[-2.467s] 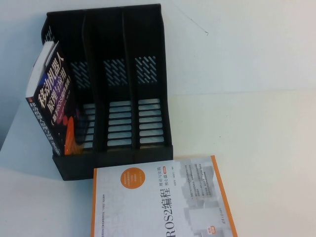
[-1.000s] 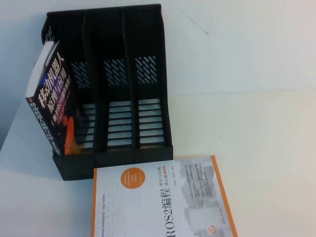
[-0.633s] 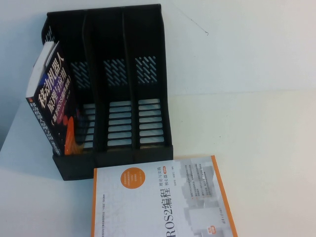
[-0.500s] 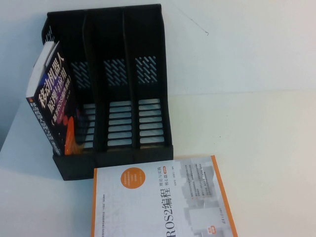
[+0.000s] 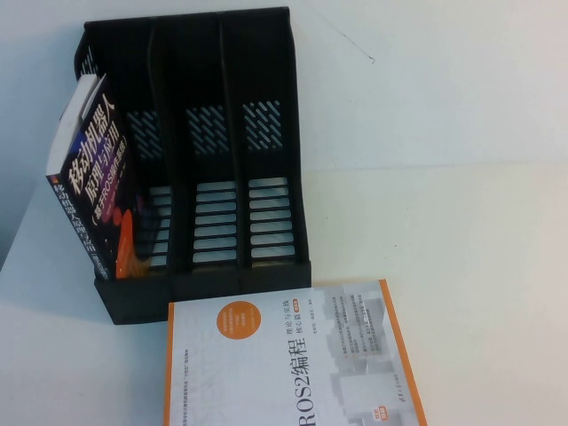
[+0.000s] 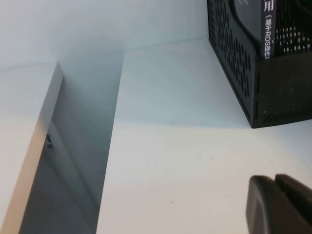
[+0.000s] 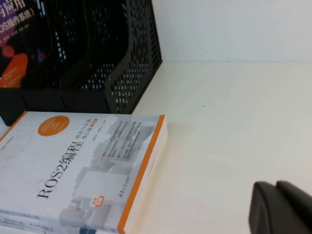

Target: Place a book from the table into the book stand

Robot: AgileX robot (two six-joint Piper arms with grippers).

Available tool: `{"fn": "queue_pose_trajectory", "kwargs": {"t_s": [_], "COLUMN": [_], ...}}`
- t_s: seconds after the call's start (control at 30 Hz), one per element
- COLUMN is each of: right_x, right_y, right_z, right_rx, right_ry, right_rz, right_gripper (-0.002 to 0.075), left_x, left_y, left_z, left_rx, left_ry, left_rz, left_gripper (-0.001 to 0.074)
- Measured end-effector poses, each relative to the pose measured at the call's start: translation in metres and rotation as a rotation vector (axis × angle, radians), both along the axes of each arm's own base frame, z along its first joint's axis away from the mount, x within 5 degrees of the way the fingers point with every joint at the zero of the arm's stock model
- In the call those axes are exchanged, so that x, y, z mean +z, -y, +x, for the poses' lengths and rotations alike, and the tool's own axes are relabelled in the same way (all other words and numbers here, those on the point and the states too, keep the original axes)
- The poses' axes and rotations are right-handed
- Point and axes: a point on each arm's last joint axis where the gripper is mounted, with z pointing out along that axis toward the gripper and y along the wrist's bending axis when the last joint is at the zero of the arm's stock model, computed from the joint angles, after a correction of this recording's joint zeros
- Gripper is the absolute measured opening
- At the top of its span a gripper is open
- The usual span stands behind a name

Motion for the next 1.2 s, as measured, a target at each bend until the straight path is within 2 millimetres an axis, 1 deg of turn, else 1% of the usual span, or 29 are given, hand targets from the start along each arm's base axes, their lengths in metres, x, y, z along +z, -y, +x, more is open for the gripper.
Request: {"fn": "queue_pose_trajectory", "kwargs": {"t_s": [0.77,1.0,1.2], "right_x": [0.0,0.0,0.0], "right_y": [0.0,0.0,0.0], "right_z": [0.0,0.0,0.0], "right_rx": [0.0,0.0,0.0], "right_ry": [0.0,0.0,0.0], "right_rz": [0.0,0.0,0.0], "right_gripper": [0.0008,0.0008,0.0008], "left_x": [0.0002,0.0002,0.0002], "left_y": [0.0004,0.0005,0.0004], "left_z": [0.0,0.0,0.0], "left_rx": [0.0,0.026,0.03], "left_ry": [0.001,-0.001,-0.001], "left_rz": [-0.013,-0.104,-0.111], "left_gripper": [-0.0001,-0.0002,-0.0003]}}
